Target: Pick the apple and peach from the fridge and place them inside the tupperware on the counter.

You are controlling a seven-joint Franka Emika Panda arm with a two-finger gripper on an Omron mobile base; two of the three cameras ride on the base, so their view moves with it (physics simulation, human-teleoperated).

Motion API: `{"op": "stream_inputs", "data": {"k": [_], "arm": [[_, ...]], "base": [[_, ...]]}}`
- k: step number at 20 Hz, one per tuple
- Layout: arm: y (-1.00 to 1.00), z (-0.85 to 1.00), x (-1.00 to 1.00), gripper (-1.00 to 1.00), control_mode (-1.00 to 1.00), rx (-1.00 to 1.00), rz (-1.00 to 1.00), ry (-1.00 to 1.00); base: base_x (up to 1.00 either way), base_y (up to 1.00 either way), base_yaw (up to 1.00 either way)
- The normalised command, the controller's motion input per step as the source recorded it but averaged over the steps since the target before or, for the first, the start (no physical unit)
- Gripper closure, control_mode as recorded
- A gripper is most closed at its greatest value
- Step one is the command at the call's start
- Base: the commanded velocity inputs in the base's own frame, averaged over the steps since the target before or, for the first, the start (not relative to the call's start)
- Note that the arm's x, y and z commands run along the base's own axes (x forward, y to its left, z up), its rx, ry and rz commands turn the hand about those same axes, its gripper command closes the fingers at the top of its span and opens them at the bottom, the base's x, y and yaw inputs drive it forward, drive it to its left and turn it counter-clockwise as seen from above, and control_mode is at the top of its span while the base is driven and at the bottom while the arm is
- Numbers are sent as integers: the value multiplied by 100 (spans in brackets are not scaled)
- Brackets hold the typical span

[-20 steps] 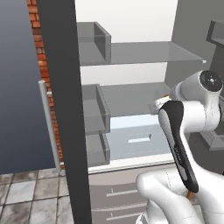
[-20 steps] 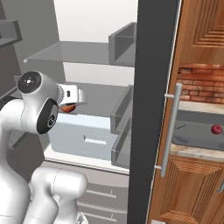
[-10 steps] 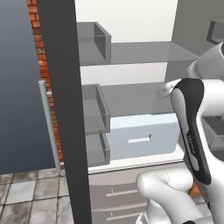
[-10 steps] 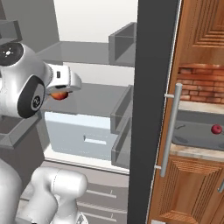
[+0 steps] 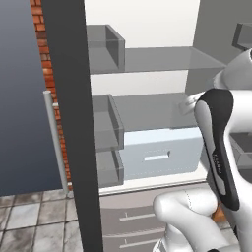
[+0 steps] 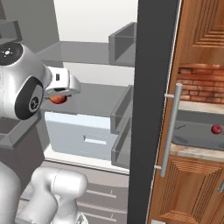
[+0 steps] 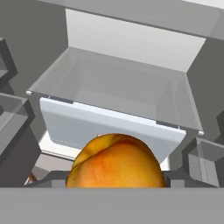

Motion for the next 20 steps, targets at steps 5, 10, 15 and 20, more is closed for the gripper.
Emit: {"op": "stream_inputs", "data": {"k": [5, 10, 15, 20], "arm": [[0, -13, 0, 100, 100, 0, 0, 0], [0, 0, 0, 100, 100, 0, 0, 0], [0, 0, 0, 100, 100, 0, 0, 0], [0, 0, 0, 100, 100, 0, 0, 0]], "base": [[-7, 0, 0], [-2, 0, -5], [33, 0, -12], [12, 16, -14]]}}
